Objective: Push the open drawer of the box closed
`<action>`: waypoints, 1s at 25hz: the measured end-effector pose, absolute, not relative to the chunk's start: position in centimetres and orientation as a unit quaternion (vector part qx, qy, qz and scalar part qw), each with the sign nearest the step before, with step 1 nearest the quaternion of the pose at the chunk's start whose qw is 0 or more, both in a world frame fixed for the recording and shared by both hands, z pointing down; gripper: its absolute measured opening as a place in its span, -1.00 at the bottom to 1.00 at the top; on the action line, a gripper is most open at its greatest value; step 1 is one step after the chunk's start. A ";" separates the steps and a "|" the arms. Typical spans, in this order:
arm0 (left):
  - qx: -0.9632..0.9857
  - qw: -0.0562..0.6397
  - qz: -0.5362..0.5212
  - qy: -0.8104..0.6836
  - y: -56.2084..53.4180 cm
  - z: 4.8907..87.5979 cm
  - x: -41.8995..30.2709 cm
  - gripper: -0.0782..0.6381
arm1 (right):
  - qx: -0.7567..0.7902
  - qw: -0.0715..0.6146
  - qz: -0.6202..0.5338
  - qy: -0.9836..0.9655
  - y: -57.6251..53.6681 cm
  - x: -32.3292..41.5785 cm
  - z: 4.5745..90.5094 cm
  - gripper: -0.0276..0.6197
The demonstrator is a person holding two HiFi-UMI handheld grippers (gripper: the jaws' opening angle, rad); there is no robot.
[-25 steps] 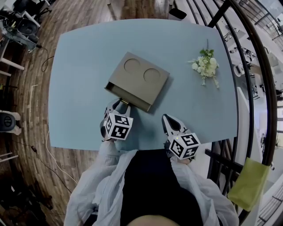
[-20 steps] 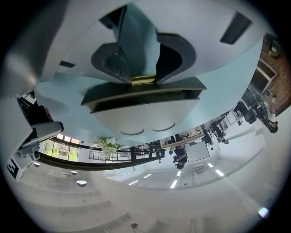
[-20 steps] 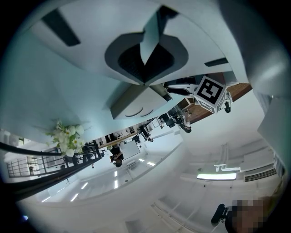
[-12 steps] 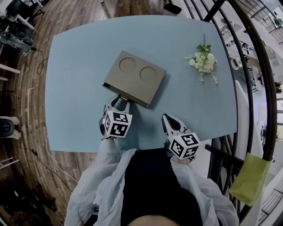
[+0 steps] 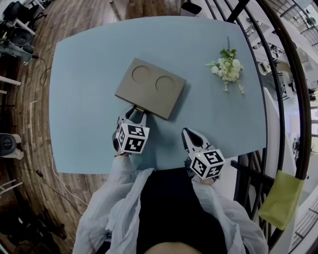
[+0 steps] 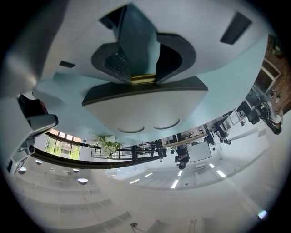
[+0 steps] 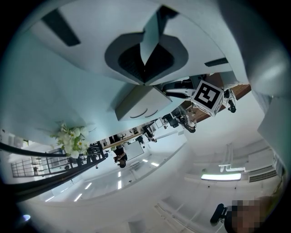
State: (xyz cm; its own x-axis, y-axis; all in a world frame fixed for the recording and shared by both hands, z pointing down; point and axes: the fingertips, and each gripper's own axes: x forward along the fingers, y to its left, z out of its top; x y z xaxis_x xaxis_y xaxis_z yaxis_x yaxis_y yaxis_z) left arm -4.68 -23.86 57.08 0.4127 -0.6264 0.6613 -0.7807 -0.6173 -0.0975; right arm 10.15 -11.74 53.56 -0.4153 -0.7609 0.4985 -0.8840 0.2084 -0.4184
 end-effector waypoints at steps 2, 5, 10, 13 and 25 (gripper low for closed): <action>0.832 0.114 0.339 -0.424 -24.0 57.3 -4.6 -0.28 | 0.534 0.093 0.335 -0.771 -11.8 10.2 53.6 -0.90; 0.833 0.114 0.336 -0.423 -24.4 57.1 -4.3 -0.27 | 0.536 0.094 0.336 -0.769 -11.9 10.3 53.7 -0.90; 0.834 0.114 0.334 -0.423 -24.5 57.3 -4.0 -0.27 | 0.537 0.094 0.337 -0.767 -11.8 10.5 53.9 -0.90; 0.834 0.112 0.334 -0.426 -24.5 57.3 -3.9 -0.27 | 0.536 0.093 0.337 -0.769 -11.7 10.5 53.8 -0.90; 0.818 0.144 0.310 -0.462 -20.8 57.2 -6.6 -0.14 | 0.536 0.082 0.327 -0.774 -11.5 10.4 53.1 -0.90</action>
